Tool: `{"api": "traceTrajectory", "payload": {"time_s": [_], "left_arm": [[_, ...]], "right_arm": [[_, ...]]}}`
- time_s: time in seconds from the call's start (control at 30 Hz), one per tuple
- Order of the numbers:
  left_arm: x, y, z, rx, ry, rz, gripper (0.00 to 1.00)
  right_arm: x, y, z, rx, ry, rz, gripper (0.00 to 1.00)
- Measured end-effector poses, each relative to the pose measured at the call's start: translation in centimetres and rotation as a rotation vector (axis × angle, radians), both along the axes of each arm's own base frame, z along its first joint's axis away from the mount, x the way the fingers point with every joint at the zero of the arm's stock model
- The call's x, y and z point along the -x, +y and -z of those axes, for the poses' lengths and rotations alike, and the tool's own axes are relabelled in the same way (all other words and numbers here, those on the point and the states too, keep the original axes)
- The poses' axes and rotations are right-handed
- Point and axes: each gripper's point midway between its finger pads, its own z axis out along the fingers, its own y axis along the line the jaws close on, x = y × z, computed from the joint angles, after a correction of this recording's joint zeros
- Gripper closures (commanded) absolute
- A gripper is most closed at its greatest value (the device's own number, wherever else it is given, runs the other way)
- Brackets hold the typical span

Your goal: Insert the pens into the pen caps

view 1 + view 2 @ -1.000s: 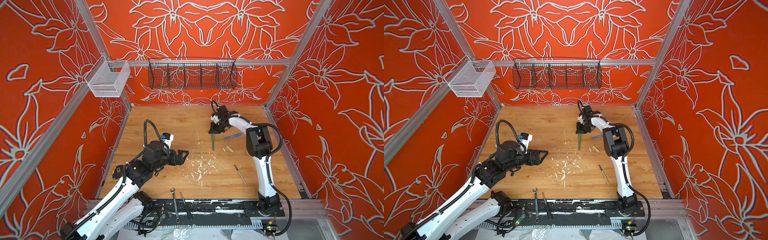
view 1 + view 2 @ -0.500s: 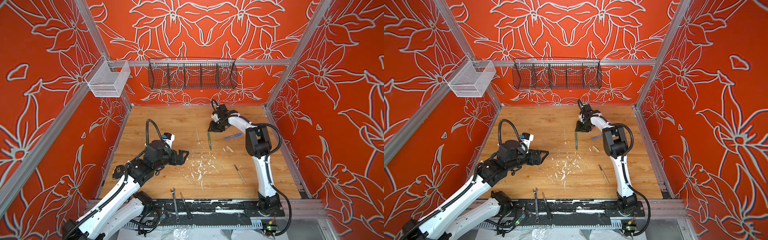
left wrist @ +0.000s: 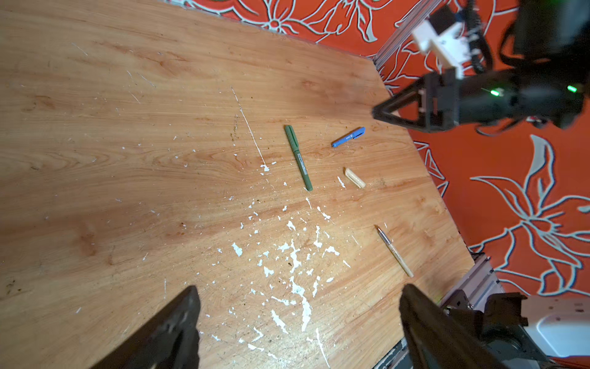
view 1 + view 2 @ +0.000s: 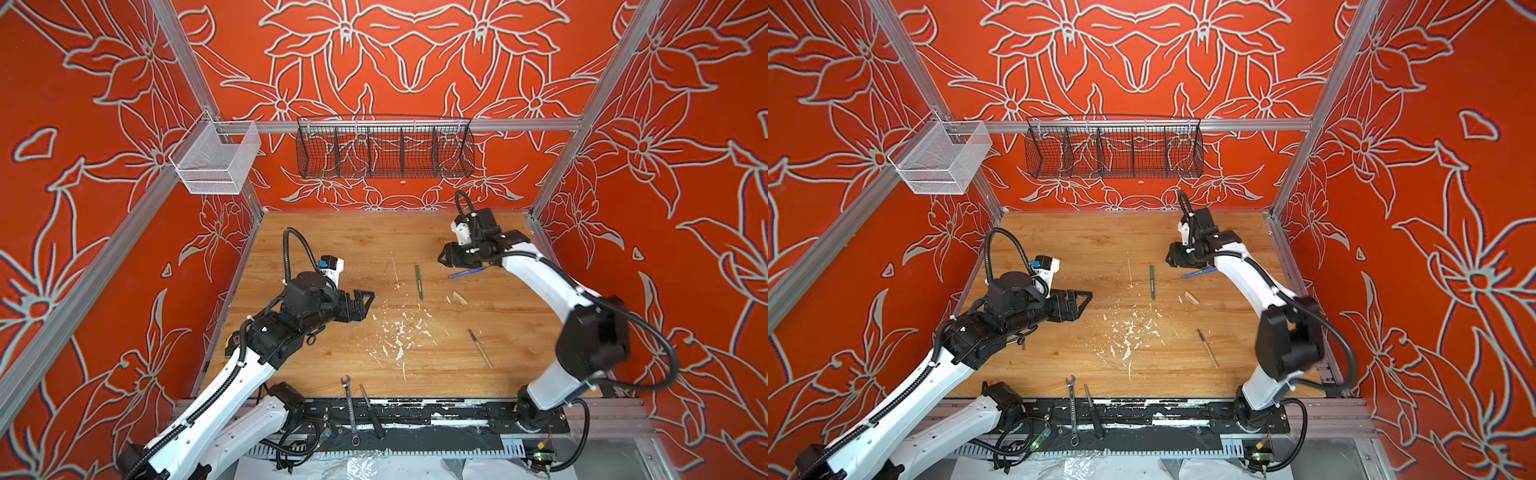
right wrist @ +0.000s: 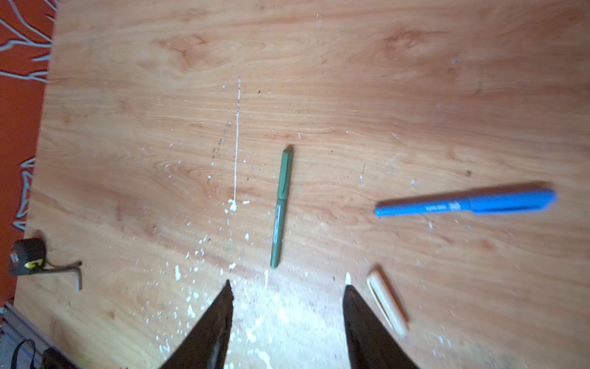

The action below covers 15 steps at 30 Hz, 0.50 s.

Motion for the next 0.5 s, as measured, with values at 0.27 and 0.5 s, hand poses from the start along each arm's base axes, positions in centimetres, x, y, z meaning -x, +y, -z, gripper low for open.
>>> {"api": "traceTrajectory", "payload": {"time_s": [0.27, 0.5], "left_arm": [[1.8, -0.3, 1.2, 0.021, 0.086, 0.037, 0.03], [3.0, 0.3, 1.0, 0.037, 0.089, 0.033, 0.03]], "right_arm": [[13.7, -3.3, 7.3, 0.205, 0.219, 0.009, 0.39], [18.1, -6.1, 10.4, 0.319, 0.318, 0.075, 0.37]]}}
